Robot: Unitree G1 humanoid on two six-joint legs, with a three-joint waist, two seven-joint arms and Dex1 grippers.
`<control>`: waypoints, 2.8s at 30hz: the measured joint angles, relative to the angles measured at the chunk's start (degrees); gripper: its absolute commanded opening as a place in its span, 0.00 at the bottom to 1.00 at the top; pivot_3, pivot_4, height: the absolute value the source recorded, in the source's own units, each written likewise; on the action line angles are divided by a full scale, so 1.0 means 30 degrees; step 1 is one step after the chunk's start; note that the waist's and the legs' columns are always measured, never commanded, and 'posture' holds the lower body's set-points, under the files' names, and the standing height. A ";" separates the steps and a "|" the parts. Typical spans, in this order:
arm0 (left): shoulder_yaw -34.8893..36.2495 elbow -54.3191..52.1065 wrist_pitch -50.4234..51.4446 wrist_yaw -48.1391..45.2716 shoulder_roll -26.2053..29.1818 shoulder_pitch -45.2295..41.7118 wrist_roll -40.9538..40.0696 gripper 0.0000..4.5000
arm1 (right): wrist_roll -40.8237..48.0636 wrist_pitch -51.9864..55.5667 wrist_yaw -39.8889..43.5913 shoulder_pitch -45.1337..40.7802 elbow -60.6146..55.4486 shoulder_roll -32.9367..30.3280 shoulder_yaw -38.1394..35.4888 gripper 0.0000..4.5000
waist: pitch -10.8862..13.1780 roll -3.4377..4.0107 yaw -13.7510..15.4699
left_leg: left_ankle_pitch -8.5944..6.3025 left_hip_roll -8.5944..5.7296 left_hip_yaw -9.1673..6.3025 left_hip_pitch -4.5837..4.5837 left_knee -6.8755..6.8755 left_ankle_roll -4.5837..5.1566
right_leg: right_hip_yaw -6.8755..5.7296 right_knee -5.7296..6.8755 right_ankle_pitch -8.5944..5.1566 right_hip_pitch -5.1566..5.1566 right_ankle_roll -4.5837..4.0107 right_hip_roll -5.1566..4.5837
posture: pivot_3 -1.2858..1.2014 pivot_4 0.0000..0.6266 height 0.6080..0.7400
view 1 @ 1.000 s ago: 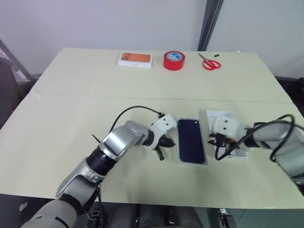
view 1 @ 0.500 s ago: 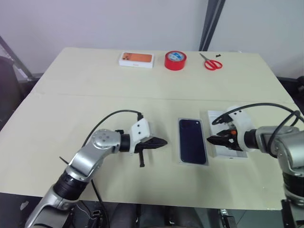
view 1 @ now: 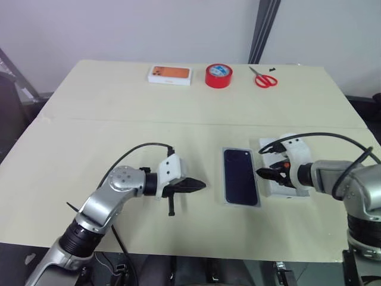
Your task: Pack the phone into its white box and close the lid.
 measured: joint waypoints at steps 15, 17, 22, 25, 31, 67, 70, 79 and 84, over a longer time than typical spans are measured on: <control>0.0182 -0.0005 0.0035 0.0045 -0.0210 0.0006 -0.0189 0.00 | 0.3702 -0.0001 -0.4715 0.0700 0.0734 -0.0172 0.0101 0.47 | 0.0000 0.0000 -0.0096 | -0.0001 0.0007 0.0000 0.0003 0.0004 0.0007 | 0.0001 0.0011 0.0000 0.0005 0.0003 0.0023 | 0.52 0.24 0.92; 0.0188 -0.0030 0.0046 0.0101 -0.0207 0.0067 -0.0237 0.00 | 0.4005 -0.0001 -0.4990 0.0757 0.0579 -0.0307 0.0515 0.31 | 0.0000 0.0000 -0.0092 | -0.0003 0.0007 0.0000 0.0003 0.0004 0.0011 | 0.0001 0.0009 0.0000 0.0007 0.0003 0.0023 | 0.52 0.24 0.92; 0.0201 -0.0093 0.0050 0.0256 -0.0173 0.0134 -0.0271 0.00 | 0.4652 0.0000 -0.5729 0.0803 0.0408 -0.0425 0.0761 0.00 | 0.0000 -0.0001 -0.0074 | -0.0009 0.0007 0.0001 0.0003 0.0013 0.0022 | 0.0000 0.0005 0.0000 0.0013 0.0003 0.0023 | 0.52 0.24 0.92; 0.0263 -0.0087 0.0048 0.0404 -0.0173 0.0135 -0.0271 0.00 | 0.5194 0.0004 -0.6190 0.0624 0.0694 -0.0380 0.0522 0.00 | 0.0000 0.0000 -0.0074 | -0.0011 0.0007 0.0001 0.0003 0.0013 0.0025 | 0.0001 0.0007 0.0000 0.0012 0.0004 0.0025 | 0.52 0.24 0.92; 0.1961 0.0943 -0.0022 0.1333 -0.0251 0.0131 -0.0406 0.00 | 0.8967 0.0000 -0.8068 -0.3335 0.4176 0.1560 -0.4091 0.00 | 0.0005 0.0008 -0.0497 | -0.0010 0.0032 0.0004 0.0022 0.0013 0.0026 | 0.0004 0.0042 0.0001 0.0008 0.0005 0.0064 | 0.52 0.24 0.92; -0.0971 0.3677 -0.0322 0.2363 -0.4878 -0.3121 0.1244 0.00 | 2.5522 -0.9161 -1.7127 -0.1001 0.3975 -0.3409 0.1739 0.95 | 0.0058 0.0077 -0.0370 | -0.0042 0.0042 0.0025 -0.0016 0.0037 0.0089 | 0.0005 -0.0004 -0.0001 0.0012 0.0009 0.0079 | 0.52 0.24 0.92; -0.0916 0.3677 0.0051 0.2434 -0.4991 -0.3125 0.1188 0.00 | 2.2084 -0.8530 -1.5024 -0.1100 0.4170 -0.4792 0.2485 0.75 | 0.0058 0.0081 -0.0377 | -0.0041 0.0043 0.0029 -0.0012 0.0047 0.0089 | 0.0011 0.0008 0.0000 0.0010 0.0009 0.0078 | 0.52 0.24 0.92; 0.3782 0.3668 0.5347 0.5657 -0.4858 -0.4358 -0.1228 0.00 | 0.8861 -1.0491 -0.4801 -0.0875 -0.0227 -0.9351 0.7367 0.00 | 0.0061 0.0079 -0.0347 | -0.0042 0.0041 0.0013 -0.0017 0.0048 0.0089 | 0.0004 -0.0007 -0.0003 0.0003 0.0017 0.0078 | 0.52 0.24 0.92; 0.1929 0.4202 0.5964 0.5728 -0.2731 -0.4129 0.0522 0.00 | 0.4673 -1.1720 -0.1165 -0.0222 -0.1315 -0.9864 0.9022 0.00 | 0.0062 0.0078 -0.0323 | -0.0039 0.0037 0.0014 -0.0016 0.0048 0.0084 | 0.0007 -0.0004 -0.0002 0.0003 0.0015 0.0069 | 0.52 0.24 0.92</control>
